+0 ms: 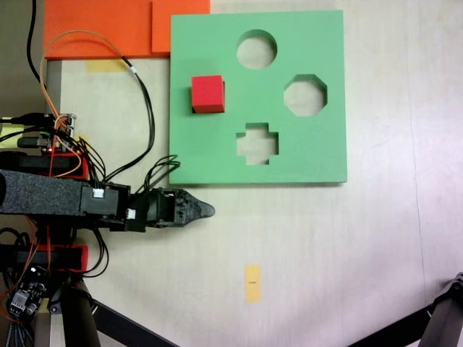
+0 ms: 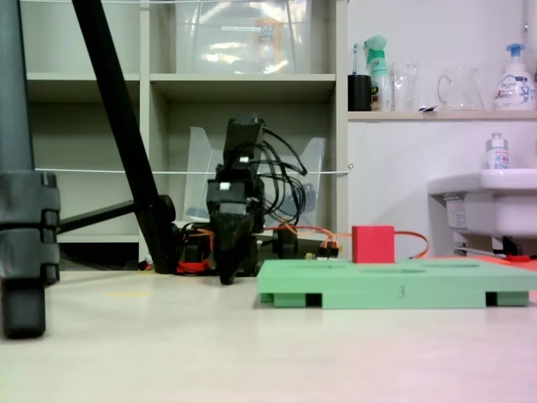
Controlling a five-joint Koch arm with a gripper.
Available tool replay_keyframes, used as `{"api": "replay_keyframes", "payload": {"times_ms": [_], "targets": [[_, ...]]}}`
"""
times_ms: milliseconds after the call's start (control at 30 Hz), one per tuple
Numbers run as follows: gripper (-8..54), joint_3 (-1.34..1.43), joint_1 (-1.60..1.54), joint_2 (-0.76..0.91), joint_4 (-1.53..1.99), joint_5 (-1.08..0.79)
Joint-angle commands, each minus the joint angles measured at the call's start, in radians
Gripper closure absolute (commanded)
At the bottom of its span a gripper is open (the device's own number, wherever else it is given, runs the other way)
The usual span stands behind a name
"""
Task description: Put the square block into the corresponding hole
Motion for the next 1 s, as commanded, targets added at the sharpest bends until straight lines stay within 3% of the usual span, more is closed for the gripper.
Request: {"api": "replay_keyframes", "payload": {"times_ms": [0, 167, 267, 433, 500, 967], "targets": [[7.5, 0.078, -0.009, 0.077, -0.143, 0.026], [7.5, 0.175, -0.052, 0.077, -0.232, 0.072], [7.7, 0.299, -0.046, 0.075, -0.488, 0.067], [7.7, 0.301, -0.04, 0.075, -0.382, 0.063], [11.7, 0.301, -0.041, 0.074, -0.37, 0.066], [11.8, 0.301, -0.041, 0.074, -0.37, 0.066]]}}
